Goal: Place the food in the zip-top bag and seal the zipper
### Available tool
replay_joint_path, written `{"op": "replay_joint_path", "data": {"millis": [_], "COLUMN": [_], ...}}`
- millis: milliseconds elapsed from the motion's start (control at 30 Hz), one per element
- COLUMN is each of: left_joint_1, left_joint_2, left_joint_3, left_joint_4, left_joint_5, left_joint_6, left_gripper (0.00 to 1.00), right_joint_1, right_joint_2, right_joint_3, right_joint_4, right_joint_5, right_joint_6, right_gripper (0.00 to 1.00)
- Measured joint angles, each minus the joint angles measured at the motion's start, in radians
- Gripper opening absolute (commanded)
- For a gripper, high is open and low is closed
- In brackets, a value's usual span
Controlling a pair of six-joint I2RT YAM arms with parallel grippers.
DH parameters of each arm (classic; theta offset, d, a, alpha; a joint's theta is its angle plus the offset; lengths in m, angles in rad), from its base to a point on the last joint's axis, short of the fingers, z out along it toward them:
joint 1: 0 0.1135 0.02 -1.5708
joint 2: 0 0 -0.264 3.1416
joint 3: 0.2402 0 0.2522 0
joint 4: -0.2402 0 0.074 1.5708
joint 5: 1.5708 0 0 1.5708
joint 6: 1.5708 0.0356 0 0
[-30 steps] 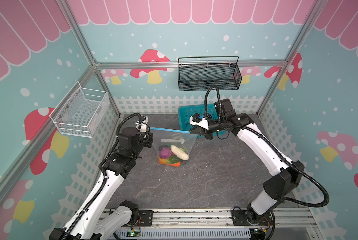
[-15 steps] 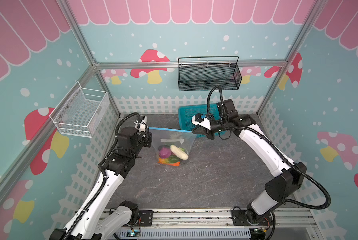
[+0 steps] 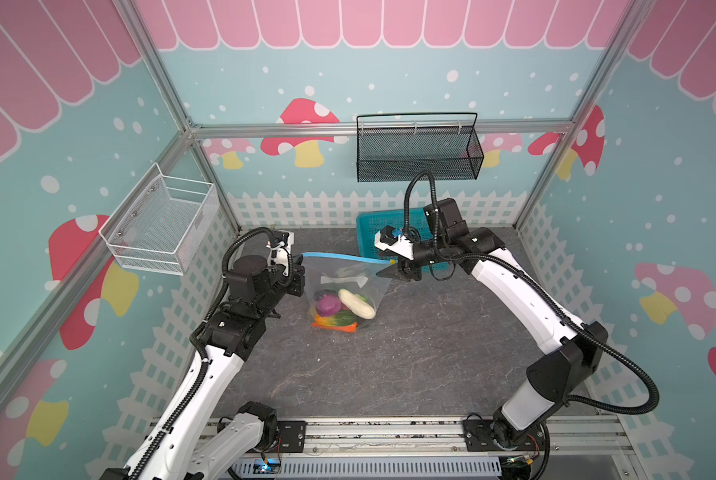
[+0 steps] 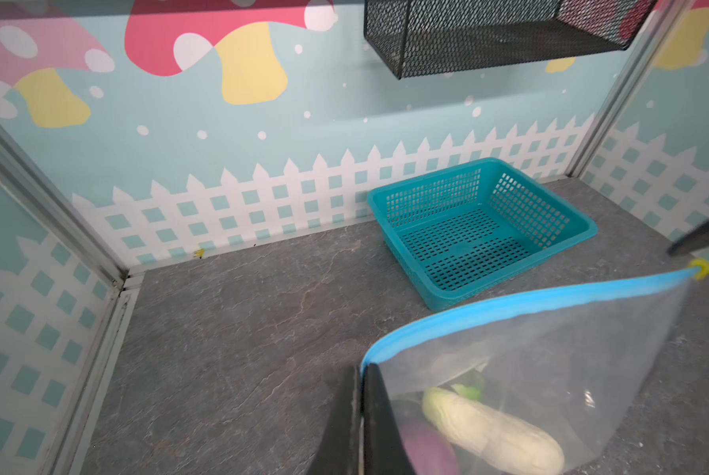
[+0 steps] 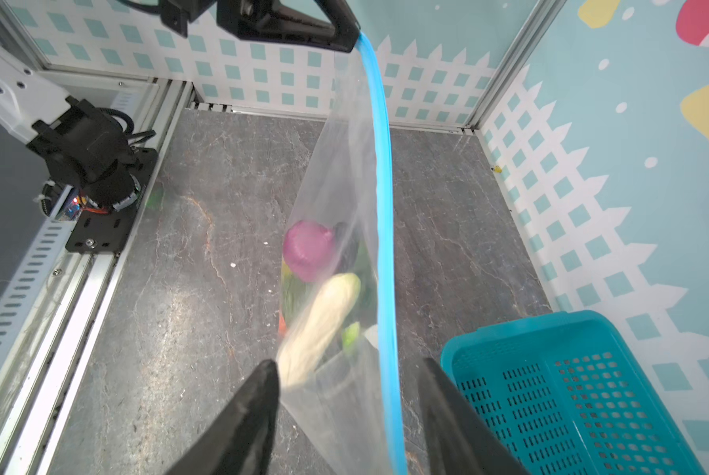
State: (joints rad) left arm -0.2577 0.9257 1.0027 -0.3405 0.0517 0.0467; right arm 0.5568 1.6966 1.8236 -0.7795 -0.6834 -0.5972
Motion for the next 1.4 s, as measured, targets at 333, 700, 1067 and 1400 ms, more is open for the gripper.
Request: {"op": "replay_joint_path", "data": {"millis": [333, 700, 1067, 1400], "left_joint_1": [0.000, 0.000, -0.005, -0.006], "left_joint_2": [-0.028, -0.035, -0.035, -0.046], "left_joint_3": [-0.002, -0.038, -0.047, -0.047], "left_joint_4": [0.024, 0.057, 0.068, 0.069], "left_joint_5": [0.070, 0.100, 0.114, 0.082], "left_joint_6": [-0.006, -0.020, -0.037, -0.053], "left_gripper": [0.00, 0.00, 0.00, 0.67], "right_joint_1": [0.069, 0.081, 0.087, 0.088], "right_joint_2": [0.343, 0.367, 0.367, 0.347], "right_joint_3": [0.456, 0.522, 0.542, 0.508], "right_joint_4": [-0.224, -0.276, -0.282, -0.283], "right_joint_5": [0.052, 0.063, 0.056, 0.071], "right_joint_6": [0.039, 0.052, 0.035, 0.070], "right_gripper": [0.63, 0.30, 0.05, 0.00]}}
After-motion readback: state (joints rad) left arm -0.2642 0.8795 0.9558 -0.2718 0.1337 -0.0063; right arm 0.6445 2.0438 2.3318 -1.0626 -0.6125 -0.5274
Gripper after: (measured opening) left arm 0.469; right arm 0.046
